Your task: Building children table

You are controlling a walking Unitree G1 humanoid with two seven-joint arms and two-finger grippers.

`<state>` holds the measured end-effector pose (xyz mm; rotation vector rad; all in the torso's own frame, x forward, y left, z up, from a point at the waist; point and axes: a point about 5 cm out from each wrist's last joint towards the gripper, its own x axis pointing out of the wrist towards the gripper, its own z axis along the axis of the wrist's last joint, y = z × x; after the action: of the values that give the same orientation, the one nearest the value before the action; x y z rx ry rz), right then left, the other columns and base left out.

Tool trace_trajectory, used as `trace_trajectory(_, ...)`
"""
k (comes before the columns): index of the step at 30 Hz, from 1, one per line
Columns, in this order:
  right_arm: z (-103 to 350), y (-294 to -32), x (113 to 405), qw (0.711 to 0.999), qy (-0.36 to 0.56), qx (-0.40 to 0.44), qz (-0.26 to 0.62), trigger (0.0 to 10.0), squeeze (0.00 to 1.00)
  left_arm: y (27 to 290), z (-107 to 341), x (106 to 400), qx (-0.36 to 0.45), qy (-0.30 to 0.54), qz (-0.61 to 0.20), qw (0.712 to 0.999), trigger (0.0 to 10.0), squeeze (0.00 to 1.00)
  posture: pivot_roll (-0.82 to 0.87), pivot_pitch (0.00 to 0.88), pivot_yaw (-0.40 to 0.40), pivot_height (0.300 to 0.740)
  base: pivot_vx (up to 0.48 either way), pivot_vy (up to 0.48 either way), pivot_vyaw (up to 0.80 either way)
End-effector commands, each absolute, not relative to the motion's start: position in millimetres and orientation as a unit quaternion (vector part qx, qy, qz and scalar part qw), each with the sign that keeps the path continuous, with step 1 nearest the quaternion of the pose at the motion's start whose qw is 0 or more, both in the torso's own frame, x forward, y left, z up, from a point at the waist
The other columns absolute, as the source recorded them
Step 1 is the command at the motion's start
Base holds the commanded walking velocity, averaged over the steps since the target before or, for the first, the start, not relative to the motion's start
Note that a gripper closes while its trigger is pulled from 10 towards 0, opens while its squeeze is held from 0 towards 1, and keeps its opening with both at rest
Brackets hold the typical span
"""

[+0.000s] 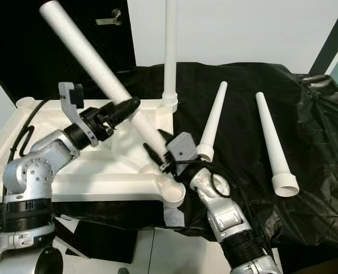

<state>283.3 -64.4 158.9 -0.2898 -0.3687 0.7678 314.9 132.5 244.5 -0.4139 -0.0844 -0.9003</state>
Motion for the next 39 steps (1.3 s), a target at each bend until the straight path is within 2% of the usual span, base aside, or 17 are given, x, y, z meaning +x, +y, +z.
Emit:
trace_trajectory(1, 156.9, -60.8, 283.3, 0.893, -0.178, -0.155, 0.384, 10.0, 0.0, 131.9, 252.8, 312.8, -0.203, -0.059, -0.483, 0.85, 10.0, 0.27, 0.0, 0.0, 0.026, 0.74, 0.0, 0.0, 0.0)
trace_trajectory(2, 156.9, -60.8, 283.3, 0.893, -0.178, -0.155, 0.384, 10.0, 0.0, 131.9, 252.8, 312.8, -0.203, -0.059, -0.483, 0.85, 10.0, 0.27, 0.0, 0.0, 0.026, 0.74, 0.0, 0.0, 0.0)
trace_trajectory(3, 157.0, -60.4, 283.3, 0.892, -0.18, -0.157, 0.384, 10.0, 0.0, 133.7, 254.1, 314.2, -0.205, -0.062, -0.478, 0.852, 10.0, 0.0, 0.0, 0.0, 0.027, 0.74, 0.0, 0.0, 0.0)
trace_trajectory(7, 156.8, -60.1, 283.3, 0.891, -0.181, -0.158, 0.385, 10.0, 0.0, 134.9, 255.1, 315.0, -0.207, -0.064, -0.475, 0.853, 10.0, 0.0, 0.0, 0.0, 0.027, 0.74, 0.0, 0.0, 0.0)
trace_trajectory(8, 156.2, -59.1, 283.3, 0.89, -0.182, -0.161, 0.385, 10.0, 0.0, 139.3, 256.5, 318.1, -0.216, -0.062, -0.464, 0.857, 5.8, 0.0, 0.01, 0.0, 0.027, 0.74, 0.0, 0.0, 0.0)
trace_trajectory(9, 156.2, -59.1, 283.3, 0.89, -0.182, -0.161, 0.385, 10.0, 0.0, 139.3, 256.5, 318.1, -0.216, -0.062, -0.464, 0.857, 5.8, 0.0, 0.01, 0.0, 0.027, 0.74, 0.0, 0.0, 0.0)
trace_trajectory(10, 155.6, -58.2, 283.6, 0.89, -0.183, -0.164, 0.384, 10.0, 0.0, 143.7, 257.8, 321.3, -0.222, -0.062, -0.45, 0.863, 0.0, 0.0, 0.01, 0.0, 0.027, 0.74, 0.0, 0.0, 0.0)
trace_trajectory(15, 154.2, -57.0, 285.8, 0.893, -0.183, -0.169, 0.374, 10.0, 0.0, 151.8, 261.9, 327.9, -0.238, -0.067, -0.415, 0.876, 0.0, 0.0, 0.01, 0.0, 0.027, 0.74, 0.0, 0.0, 0.0)
trace_trajectory(16, 154.1, -56.6, 286.6, 0.895, -0.184, -0.172, 0.368, 10.0, 0.0, 151.3, 263.8, 327.8, -0.238, -0.072, -0.41, 0.878, 2.6, 0.0, 0.02, 0.0, 0.026, 0.74, 0.0, 0.0, 0.0)
trace_trajectory(17, 154.0, -55.9, 287.6, 0.898, -0.183, -0.17, 0.361, 10.0, 0.0, 149.6, 266.0, 327.5, -0.237, -0.076, -0.404, 0.88, 10.0, 0.0, 0.02, 0.0, 0.026, 0.74, 0.0, 0.0, 0.0)
trace_trajectory(24, 156.1, -55.9, 292.2, 0.914, -0.171, -0.158, 0.333, 10.0, 0.0, 144.5, 272.4, 321.9, -0.236, -0.091, -0.404, 0.879, 10.0, 0.0, 0.02, 0.0, 0.024, 0.74, 0.0, 0.0, 0.0)
trace_trajectory(25, 155.8, -56.2, 293.4, 0.916, -0.164, -0.16, 0.329, 10.0, 0.33, 142.2, 275.3, 319.8, -0.234, -0.095, -0.406, 0.878, 10.0, 0.0, 0.02, 0.0, 0.023, 0.74, 0.0, 0.0, 0.0)
trace_trajectory(26, 155.8, -56.2, 293.4, 0.916, -0.164, -0.16, 0.329, 10.0, 0.33, 142.2, 275.3, 319.8, -0.234, -0.095, -0.406, 0.878, 10.0, 0.0, 0.02, 0.0, 0.023, 0.74, 0.0, 0.0, 0.0)
trace_trajectory(27, 156.2, -56.9, 295.3, 0.921, -0.158, -0.155, 0.321, 10.0, 1.0, 138.9, 279.4, 316.3, -0.221, -0.105, -0.409, 0.879, 10.0, 0.0, 0.02, 0.0, 0.023, 0.74, 0.0, 0.0, 0.0)
trace_trajectory(32, 158.3, -57.9, 301.0, 0.929, -0.14, -0.159, 0.304, 10.0, 1.0, 130.0, 288.6, 306.6, -0.187, -0.132, -0.413, 0.882, 10.0, 0.0, 0.02, 0.0, 0.024, 0.74, 0.0, 0.0, 0.0)
trace_trajectory(33, 160.2, -57.8, 303.3, 0.93, -0.136, -0.159, 0.302, 10.0, 0.0, 127.8, 291.5, 303.8, -0.183, -0.142, -0.413, 0.881, 10.0, 0.0, 0.02, 0.0, 0.024, 0.74, 0.0, 0.0, 0.0)
trace_trajectory(39, 168.0, -55.1, 310.5, 0.929, -0.121, -0.171, 0.303, 10.0, 0.0, 118.4, 298.6, 295.2, -0.138, -0.173, -0.407, 0.886, 10.0, 0.0, 0.03, 0.0, 0.02, 0.74, 0.0, 0.0, 0.0)
